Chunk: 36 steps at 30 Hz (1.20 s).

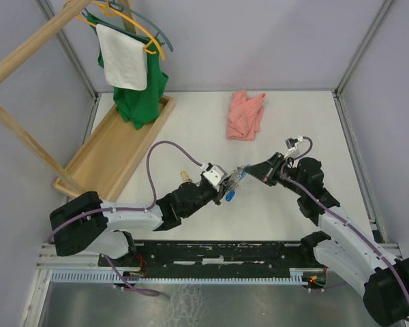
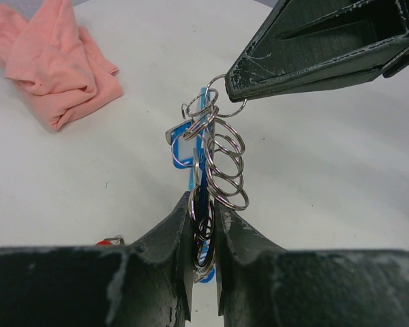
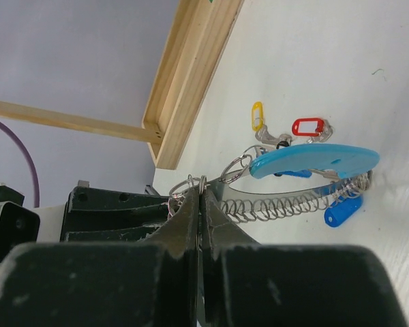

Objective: Put the keys on the keyring

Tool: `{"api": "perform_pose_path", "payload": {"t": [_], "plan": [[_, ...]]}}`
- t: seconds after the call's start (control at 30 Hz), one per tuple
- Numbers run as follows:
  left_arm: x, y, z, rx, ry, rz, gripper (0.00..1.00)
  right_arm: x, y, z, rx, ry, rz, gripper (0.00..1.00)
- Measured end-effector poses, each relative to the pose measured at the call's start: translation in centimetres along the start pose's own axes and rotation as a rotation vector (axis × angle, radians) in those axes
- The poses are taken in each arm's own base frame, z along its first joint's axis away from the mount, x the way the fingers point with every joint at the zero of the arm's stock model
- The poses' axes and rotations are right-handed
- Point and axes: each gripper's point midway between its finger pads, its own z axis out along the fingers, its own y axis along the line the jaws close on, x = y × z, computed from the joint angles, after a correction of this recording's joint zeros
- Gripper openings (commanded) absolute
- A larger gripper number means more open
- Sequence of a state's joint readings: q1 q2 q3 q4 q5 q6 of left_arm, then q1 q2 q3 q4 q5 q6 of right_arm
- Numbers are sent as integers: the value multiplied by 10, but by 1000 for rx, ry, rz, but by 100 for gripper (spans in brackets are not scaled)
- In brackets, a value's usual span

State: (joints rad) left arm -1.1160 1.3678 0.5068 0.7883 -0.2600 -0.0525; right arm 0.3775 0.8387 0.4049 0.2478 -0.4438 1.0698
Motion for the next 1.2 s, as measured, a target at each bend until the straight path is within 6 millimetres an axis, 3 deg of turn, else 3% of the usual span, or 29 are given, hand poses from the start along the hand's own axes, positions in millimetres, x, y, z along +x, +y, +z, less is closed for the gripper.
{"api": "perform_pose_path", "payload": {"t": [0.07, 0.33, 0.47, 0.63, 0.77, 0.97, 1.2], "plan": [[3, -1, 0, 5, 1, 1, 7, 1, -2, -1, 22, 15, -21, 1], [8, -6, -5, 53, -20, 30, 49, -4, 4, -5, 107, 114, -190, 1], [11, -8, -13, 85, -15, 66, 58, -13, 10, -9, 156, 201, -362, 1], [-8, -13, -23, 134, -63, 116, 60, -24, 15, -14, 198, 322, -568, 1], [-25, -15, -29, 176, -109, 153, 60, -14, 9, -18, 193, 436, -659, 1], [-25, -6, -29, 229, -103, 170, 56, 18, -9, -25, 181, 654, -779, 1], [-24, 1, -30, 295, -102, 174, 51, 28, -6, -25, 92, 717, -927, 1]]}}
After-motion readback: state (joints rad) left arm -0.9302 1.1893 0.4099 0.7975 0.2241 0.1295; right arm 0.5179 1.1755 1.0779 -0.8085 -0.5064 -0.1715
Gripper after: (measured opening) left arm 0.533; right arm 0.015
